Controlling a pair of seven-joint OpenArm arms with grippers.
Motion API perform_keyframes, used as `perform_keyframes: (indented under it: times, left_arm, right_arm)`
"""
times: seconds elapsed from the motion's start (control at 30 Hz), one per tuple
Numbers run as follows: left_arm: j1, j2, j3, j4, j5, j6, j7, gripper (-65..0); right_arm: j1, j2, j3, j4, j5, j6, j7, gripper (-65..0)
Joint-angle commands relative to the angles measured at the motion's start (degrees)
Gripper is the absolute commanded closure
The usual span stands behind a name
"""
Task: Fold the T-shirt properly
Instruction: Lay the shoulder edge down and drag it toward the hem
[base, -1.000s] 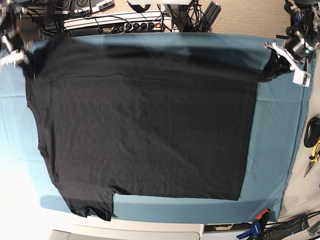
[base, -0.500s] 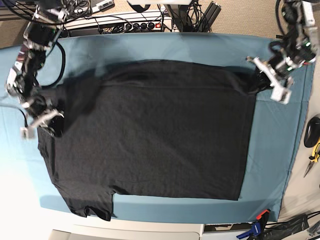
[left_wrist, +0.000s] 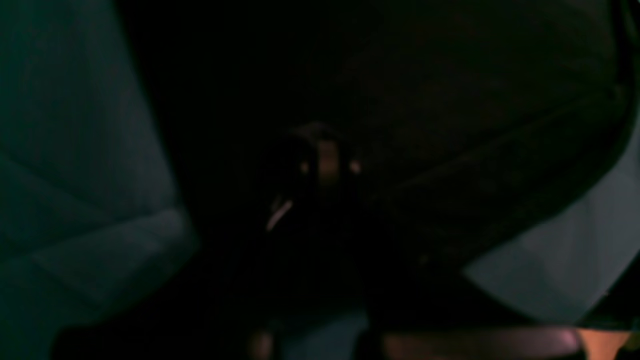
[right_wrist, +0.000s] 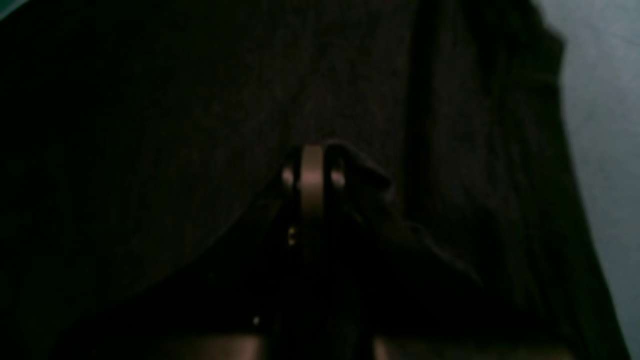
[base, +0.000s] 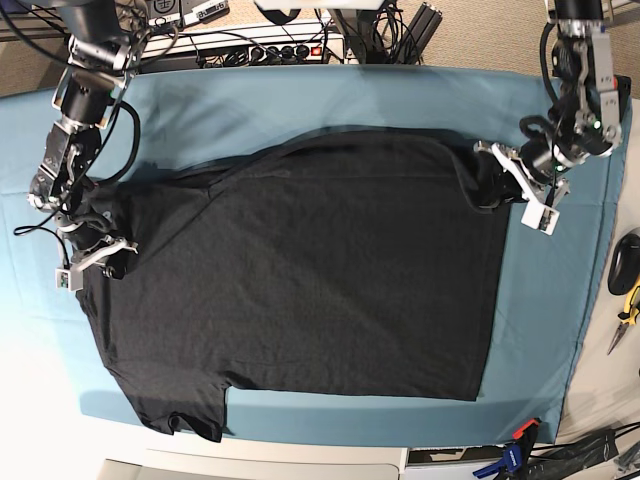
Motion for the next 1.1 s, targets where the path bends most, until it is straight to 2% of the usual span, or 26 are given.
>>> perform_keyframes:
  times: [0.0, 0.1, 0.4, 0.5, 0.67, 0.73, 1.07]
  left_arm:
    - [-1.5, -0.8, -0.2, -0.4, -1.0, -0.2, -1.3, 0.0]
    - [-3.4, -0.9, -0.2, -3.0, -1.0, -0.2, -1.4, 0.0]
    - [-6.8, -3.2, -0.2, -3.3, -0.3, 0.2, -1.8, 0.0]
    - [-7.0, -3.4, -0.2, -3.3, 1.9, 3.8, -3.2, 0.0]
    - [-7.0, -3.3, -0.2, -3.3, 3.3, 5.5, -4.0, 0.0]
    - [-7.0, -3.3, -0.2, -3.3, 4.2, 7.6, -4.0, 0.0]
    - [-7.0, -3.3, -0.2, -3.3, 4.5, 8.3, -4.4, 0.0]
  right_arm:
    - [1.9, 1.3, 0.2, 0.2, -0.3, 0.1, 2.8, 0.0]
    - [2.2, 1.3, 0.2, -0.5, -2.9, -0.8, 4.7, 0.0]
    - [2.2, 1.5, 0.2, -0.5, -4.7, -6.8, 5.3, 0.0]
    - [2.2, 1.5, 0.2, -0.5, -5.0, -8.7, 5.3, 0.0]
    - [2.2, 1.5, 0.2, -0.5, -5.3, -11.2, 5.9, 0.0]
    - [2.2, 1.5, 0.2, -0.5, -5.3, -13.0, 6.1, 0.0]
    - [2.4, 1.5, 0.2, -0.5, -5.2, -13.4, 8.9, 0.0]
